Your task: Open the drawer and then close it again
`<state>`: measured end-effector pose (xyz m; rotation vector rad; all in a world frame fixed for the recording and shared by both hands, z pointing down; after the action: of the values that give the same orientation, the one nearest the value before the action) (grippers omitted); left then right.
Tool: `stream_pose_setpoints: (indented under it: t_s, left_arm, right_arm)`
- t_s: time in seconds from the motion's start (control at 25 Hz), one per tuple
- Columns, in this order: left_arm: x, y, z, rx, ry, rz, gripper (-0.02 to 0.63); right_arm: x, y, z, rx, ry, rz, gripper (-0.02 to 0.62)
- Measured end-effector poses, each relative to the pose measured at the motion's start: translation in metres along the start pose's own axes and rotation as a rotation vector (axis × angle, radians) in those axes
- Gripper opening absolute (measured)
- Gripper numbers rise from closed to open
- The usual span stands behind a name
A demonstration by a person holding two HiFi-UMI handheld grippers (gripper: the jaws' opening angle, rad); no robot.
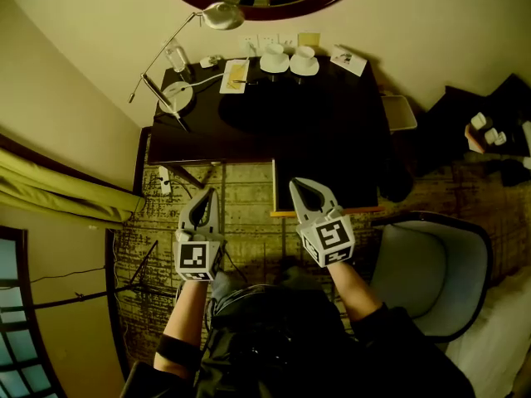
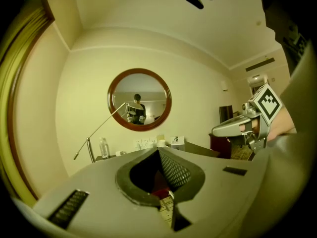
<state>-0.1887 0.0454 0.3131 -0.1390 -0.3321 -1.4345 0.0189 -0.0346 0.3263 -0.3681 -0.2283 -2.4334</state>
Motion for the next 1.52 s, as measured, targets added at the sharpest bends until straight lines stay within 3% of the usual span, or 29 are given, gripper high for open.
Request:
stream_pose_setpoints:
  t_s: [0.08, 0.28, 0.44, 0.6, 0.68, 1.08, 1.52]
  left_arm:
    - [0.001, -0.009, 0.010, 0.045, -0.019, 0.028, 0.000]
    - [-0.001, -0.035, 0.026, 0.036, -0.069, 0.073, 0.002]
    - [0.000, -0.056, 0.052, 0.088, -0.089, 0.126, 0.024]
    - [0.009, -0.076, 0.080, 0.022, -0.131, 0.157, 0.061]
    - [0.018, -0.085, 0.101, -0.058, -0.147, 0.186, 0.064]
    - [0.086, -0.124, 0.201, -0.615, -0.204, 0.249, 0.158]
    - [0.171, -0.156, 0.312, -1.032, -0.133, 0.282, 0.179]
  right_arm:
    - [0.008, -0.011, -0.001, -0.007, -0.004, 0.001, 0.000]
    - [0.035, -0.049, -0.003, -0.014, -0.028, 0.001, 0.000]
    - [0.053, -0.078, -0.004, -0.022, -0.049, 0.000, 0.000]
    - [0.070, -0.099, -0.007, -0.039, -0.053, 0.010, 0.000]
    - [0.078, -0.106, -0.005, -0.046, -0.057, 0.015, 0.000]
    - [0.138, -0.112, 0.044, -0.019, -0.113, 0.068, 0.000]
    - [0.211, -0.101, 0.097, -0.013, -0.115, 0.087, 0.000]
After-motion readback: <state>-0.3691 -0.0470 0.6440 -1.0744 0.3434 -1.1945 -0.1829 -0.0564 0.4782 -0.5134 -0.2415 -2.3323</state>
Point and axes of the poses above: the fingertips, and each gripper's own axes: x forward along the fingers, y to its right, z out of its underside, the point moved 5 cm from there along -x, backward along the fingers, and after that the axes turned 6 degrees about -y, right-handed, at the moved point
